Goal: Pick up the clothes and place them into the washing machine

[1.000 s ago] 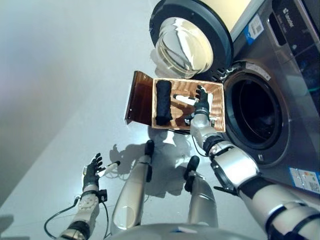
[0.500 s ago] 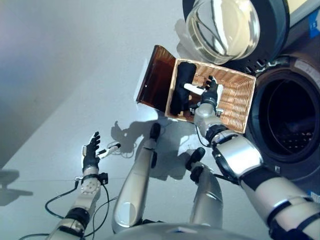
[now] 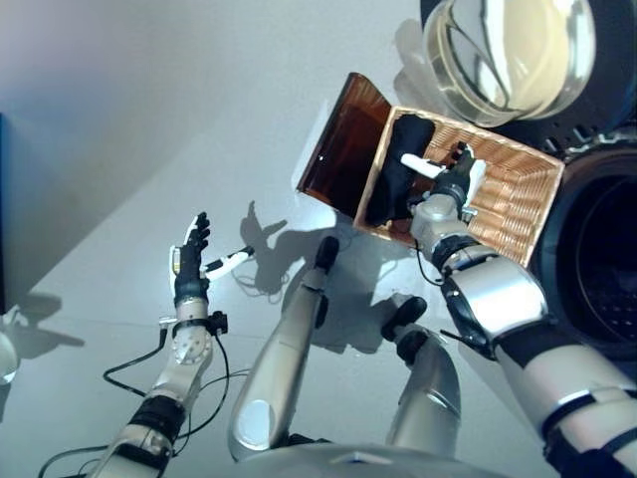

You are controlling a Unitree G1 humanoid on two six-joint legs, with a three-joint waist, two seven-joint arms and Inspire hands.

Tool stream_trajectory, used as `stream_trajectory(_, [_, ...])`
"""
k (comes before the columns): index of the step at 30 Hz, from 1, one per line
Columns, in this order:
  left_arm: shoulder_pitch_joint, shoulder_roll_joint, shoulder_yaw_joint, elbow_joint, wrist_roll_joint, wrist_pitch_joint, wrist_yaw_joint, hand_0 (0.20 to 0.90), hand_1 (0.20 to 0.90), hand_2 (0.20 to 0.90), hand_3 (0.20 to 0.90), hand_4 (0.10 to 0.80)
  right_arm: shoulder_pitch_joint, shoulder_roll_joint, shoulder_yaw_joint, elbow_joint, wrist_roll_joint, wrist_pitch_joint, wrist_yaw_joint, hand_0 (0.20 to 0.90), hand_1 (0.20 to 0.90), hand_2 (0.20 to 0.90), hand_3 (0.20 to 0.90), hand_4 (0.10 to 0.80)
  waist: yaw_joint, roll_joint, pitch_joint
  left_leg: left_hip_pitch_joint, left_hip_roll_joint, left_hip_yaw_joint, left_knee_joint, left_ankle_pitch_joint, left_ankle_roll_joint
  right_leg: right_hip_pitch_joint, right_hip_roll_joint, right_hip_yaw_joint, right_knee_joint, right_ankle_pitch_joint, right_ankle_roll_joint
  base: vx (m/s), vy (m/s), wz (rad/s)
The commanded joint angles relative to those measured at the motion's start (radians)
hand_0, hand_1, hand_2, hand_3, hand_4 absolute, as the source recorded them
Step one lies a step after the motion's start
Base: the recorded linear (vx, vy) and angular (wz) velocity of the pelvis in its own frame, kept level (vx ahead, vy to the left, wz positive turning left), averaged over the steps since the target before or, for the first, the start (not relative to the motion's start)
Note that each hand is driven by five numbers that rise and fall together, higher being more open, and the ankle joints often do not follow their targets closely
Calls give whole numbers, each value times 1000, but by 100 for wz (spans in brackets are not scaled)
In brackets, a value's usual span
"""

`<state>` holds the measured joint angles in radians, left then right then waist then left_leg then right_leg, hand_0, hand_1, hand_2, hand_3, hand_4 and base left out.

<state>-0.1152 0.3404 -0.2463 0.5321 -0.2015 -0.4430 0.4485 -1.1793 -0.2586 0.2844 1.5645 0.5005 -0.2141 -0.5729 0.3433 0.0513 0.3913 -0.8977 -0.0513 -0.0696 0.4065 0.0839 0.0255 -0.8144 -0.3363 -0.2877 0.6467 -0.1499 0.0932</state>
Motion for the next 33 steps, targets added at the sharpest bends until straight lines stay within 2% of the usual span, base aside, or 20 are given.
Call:
stream_trajectory(1, [15, 42, 46, -81, 23, -76, 54, 900, 900, 900, 900, 800, -85, -66, 32, -30, -27, -24, -32, 900, 900, 900, 900, 800, 33, 63, 1, -66, -39, 32, 75, -142, -48, 21, 26, -4, -22, -25, -32, 13, -1, 25])
stream_trajectory(9, [19, 31, 34, -84, 8, -70, 39, 900, 900, 900, 900, 800, -131, -110, 37, 13, -62, 11, -41, 900, 900, 900, 900, 800, 65, 82, 6, -113, -56, 14, 102, -143, -46, -19, 9, -19, 22, -45, -31, 4, -14, 15])
stream_trajectory(10, [20, 31, 27, -89, 11, -72, 37, 900, 900, 900, 900, 800, -132, -116, 35, 22, -71, 16, -50, 436, 436, 436, 436, 469, 67, 86, 7, -117, -56, 13, 102, -143, -46, -22, 8, -16, 24, -46, -30, -3, -3, 15])
stream_trajectory(11, [21, 31, 24, -100, 13, -71, 37, 900, 900, 900, 900, 800, -133, -125, 37, 29, -87, 25, -52, 200, 200, 200, 200, 300, 69, 90, 7, -124, -59, 13, 103, -142, -47, -26, 8, -17, 28, -48, -31, -7, -3, 13])
stream_trajectory(16, [31, 30, 37, -127, 30, -66, 52, 900, 900, 900, 900, 800, -139, -156, 39, 42, -120, 45, -66, 200, 200, 200, 200, 300, 79, 104, 4, -138, -66, 13, 115, -143, -46, -48, 6, -15, 47, -57, -34, 7, 6, 8])
stream_trajectory(24, [57, 26, 10, -172, 54, -61, 28, 900, 900, 900, 900, 800, -96, -221, 17, 54, -147, 72, -63, 200, 200, 200, 200, 300, 85, 126, -22, -113, -64, 18, 109, -146, -41, -38, -3, 2, 54, -62, -33, 7, 8, 2])
stream_trajectory(28, [64, 33, 3, -175, 57, -51, 1, 900, 900, 900, 900, 800, -66, -280, -11, 58, -140, 89, -54, 200, 200, 200, 200, 300, 87, 136, -39, -76, -60, 30, 103, -148, -38, -9, -7, 17, 48, -58, -30, 1, 9, -2])
stream_trajectory(33, [56, 36, -22, -146, 66, -37, -29, 900, 900, 900, 900, 800, 0, -312, -41, 49, -134, 88, -49, 200, 200, 200, 200, 300, 78, 144, -59, -26, -55, 38, 75, -140, -36, 30, -4, 38, 29, -55, -27, 11, 8, -9])
